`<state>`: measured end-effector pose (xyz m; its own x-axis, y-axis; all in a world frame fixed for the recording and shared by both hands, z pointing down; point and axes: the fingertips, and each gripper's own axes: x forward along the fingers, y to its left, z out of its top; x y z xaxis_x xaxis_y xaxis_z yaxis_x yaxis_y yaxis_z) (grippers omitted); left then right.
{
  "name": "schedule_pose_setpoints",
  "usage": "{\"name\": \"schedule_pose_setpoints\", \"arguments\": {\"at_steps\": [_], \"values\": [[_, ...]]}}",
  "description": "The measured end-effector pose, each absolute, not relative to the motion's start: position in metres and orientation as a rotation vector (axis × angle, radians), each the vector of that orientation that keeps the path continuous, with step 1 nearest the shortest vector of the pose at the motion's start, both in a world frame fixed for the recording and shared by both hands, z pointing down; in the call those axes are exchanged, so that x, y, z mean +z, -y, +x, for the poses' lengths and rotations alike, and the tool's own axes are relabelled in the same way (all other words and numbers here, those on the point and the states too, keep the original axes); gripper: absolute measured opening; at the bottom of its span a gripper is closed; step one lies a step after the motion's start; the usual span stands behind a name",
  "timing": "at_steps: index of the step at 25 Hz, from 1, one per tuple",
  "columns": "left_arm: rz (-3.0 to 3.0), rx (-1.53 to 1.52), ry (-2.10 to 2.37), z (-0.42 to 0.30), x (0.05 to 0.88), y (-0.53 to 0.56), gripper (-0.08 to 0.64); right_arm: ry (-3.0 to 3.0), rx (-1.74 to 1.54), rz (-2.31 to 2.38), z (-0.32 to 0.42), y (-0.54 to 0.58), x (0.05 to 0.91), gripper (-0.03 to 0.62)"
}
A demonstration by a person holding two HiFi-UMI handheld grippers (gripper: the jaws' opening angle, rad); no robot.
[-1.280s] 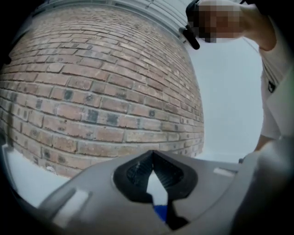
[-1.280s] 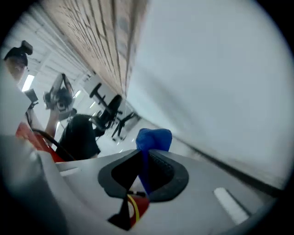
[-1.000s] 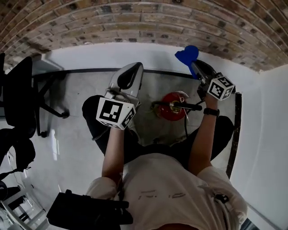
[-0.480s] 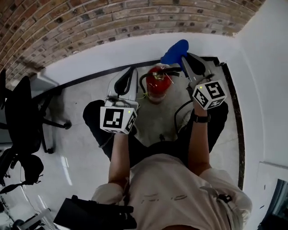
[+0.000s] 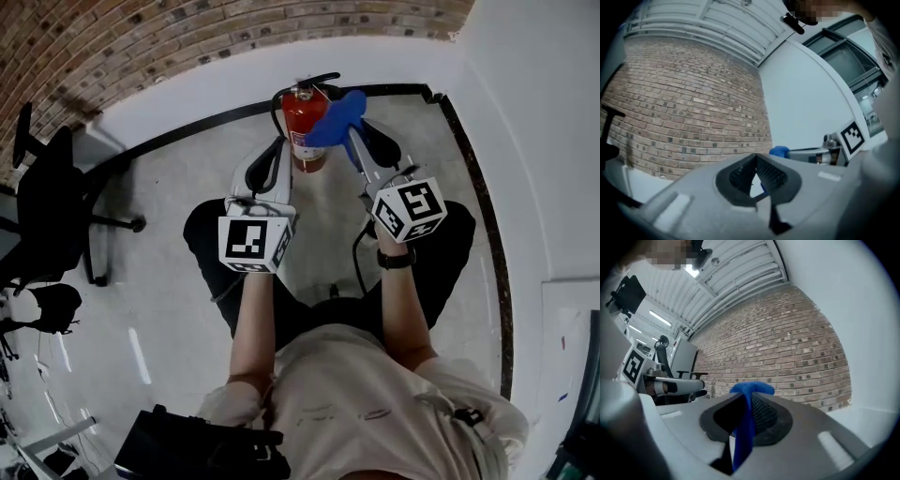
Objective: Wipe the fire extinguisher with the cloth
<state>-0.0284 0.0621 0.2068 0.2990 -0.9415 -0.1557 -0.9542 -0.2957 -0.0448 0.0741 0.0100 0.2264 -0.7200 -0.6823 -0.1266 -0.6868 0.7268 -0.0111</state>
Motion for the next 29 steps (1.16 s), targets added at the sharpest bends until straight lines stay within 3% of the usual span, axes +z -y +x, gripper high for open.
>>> {"name": "schedule_pose_setpoints", "arguments": {"at_steps": [11,29], "values": [[-2.357,0.208,-1.869,0.028,0.199,-0.231,0.0,-2.888,0.131,-1.166,0.109,-0.178,0.232,0.055],[-2.178,0.168,-2.135,0.025,0.206,-0.319,0.0,-2.883,0.046,-0.789,0.094,-0.253,0.22,0.055]]}}
